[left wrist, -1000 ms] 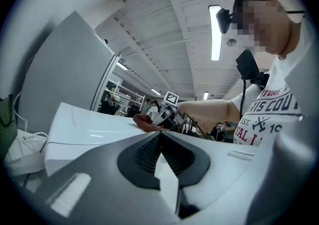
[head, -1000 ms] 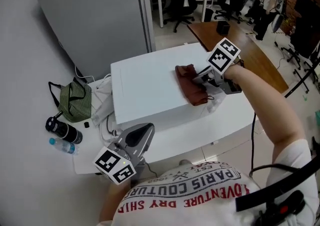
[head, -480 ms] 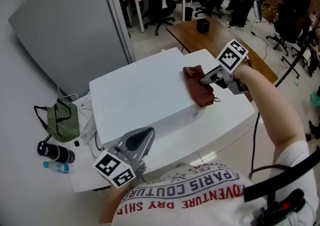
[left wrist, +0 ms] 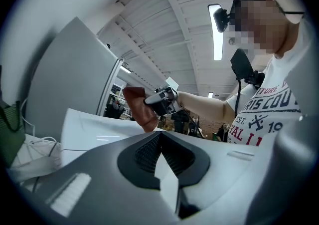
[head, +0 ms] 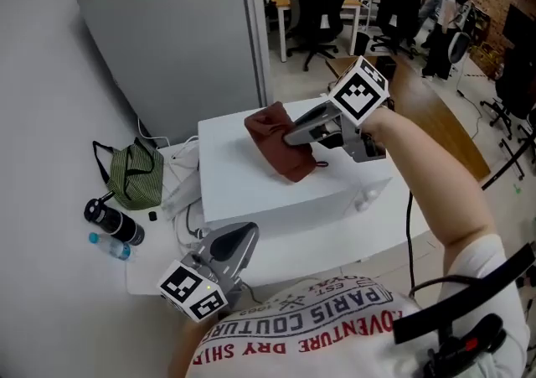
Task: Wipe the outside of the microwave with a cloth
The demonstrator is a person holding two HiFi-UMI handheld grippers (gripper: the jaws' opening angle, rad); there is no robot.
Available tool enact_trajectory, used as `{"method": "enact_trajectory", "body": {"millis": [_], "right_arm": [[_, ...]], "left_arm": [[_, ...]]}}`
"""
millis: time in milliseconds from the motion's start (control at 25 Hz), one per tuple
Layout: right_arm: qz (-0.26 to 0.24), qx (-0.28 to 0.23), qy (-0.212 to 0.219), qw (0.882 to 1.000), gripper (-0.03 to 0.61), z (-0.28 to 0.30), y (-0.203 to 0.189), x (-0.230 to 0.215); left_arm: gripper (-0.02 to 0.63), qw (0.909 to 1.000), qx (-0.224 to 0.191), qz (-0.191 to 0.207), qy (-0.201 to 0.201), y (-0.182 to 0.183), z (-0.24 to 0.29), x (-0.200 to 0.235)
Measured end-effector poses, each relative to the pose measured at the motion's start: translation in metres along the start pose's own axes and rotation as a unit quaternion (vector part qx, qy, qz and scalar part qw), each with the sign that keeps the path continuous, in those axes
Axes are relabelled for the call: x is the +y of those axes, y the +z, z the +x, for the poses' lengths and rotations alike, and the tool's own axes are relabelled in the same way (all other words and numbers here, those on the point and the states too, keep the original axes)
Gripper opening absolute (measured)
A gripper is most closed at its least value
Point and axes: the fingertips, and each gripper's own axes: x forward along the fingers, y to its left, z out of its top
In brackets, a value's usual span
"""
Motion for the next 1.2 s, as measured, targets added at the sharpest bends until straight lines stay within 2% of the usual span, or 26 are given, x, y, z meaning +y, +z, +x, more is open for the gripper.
{"method": "enact_trajectory", "body": {"millis": [160,320,520,680,800,960,1200], "right_arm": [[-0.011,0.025,0.035,0.999,0.037,0.075,0.037,0.01],[-0.023,0.087,0.043,0.995,0.037,0.147,0.045,0.007],[-0.047,0.175,-0.008,0.983,0.035,0.196,0.037,-0.024],[-0.037,0.196,-0.016,0.98,0.035,0.205,0.035,-0.039],[-0.027,0.192,-0.018,0.981,0.035,0.201,0.036,-0.047],[-0.007,0.177,-0.036,0.984,0.036,0.177,0.032,-0.068],[0.039,0.15,-0.075,0.985,0.036,0.107,0.006,-0.105]], "left_arm": [[0.0,0.9981,-0.017,0.002,0.059,0.014,-0.047,0.02],[0.0,0.991,-0.029,-0.003,0.131,0.011,-0.096,0.031],[0.0,0.9815,-0.034,-0.014,0.188,0.004,-0.135,0.033],[0.0,0.9751,-0.041,-0.022,0.217,0.003,-0.154,0.037],[0.0,0.9753,-0.041,-0.025,0.216,0.003,-0.151,0.04],[0.0,0.9802,-0.034,-0.024,0.194,0.002,-0.131,0.04],[0.0,0.9909,-0.022,-0.024,0.13,0.001,-0.077,0.037]]}}
